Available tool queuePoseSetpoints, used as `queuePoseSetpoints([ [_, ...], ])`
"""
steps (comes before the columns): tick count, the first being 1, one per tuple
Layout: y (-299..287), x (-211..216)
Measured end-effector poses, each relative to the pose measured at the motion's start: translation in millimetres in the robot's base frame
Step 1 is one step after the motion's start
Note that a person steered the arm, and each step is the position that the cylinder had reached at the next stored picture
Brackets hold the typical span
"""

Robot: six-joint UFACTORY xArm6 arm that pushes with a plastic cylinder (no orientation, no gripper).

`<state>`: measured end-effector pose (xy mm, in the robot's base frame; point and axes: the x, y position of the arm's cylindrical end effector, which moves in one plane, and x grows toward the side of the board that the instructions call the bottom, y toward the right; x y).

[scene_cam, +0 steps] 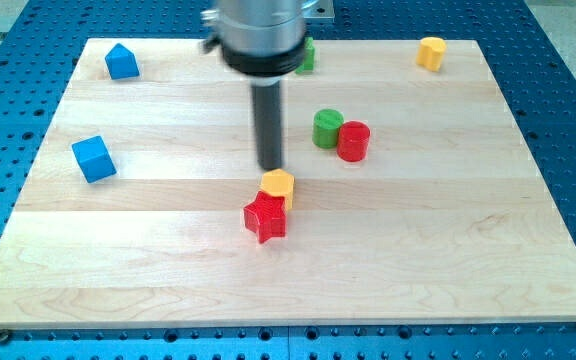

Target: Place the green circle and red star parallel to each other

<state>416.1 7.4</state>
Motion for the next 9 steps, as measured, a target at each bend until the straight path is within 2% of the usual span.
queuePoseSetpoints([
  [1, 36.9, -36.0],
  [2, 66.5, -48.7],
  [3, 74.7, -87.5],
  [4, 102.5, -91.8],
  [6, 178.4, -17.5],
  [7, 165.2, -47.9],
  [8, 114.9, -23.0],
  [9, 142.9, 21.1],
])
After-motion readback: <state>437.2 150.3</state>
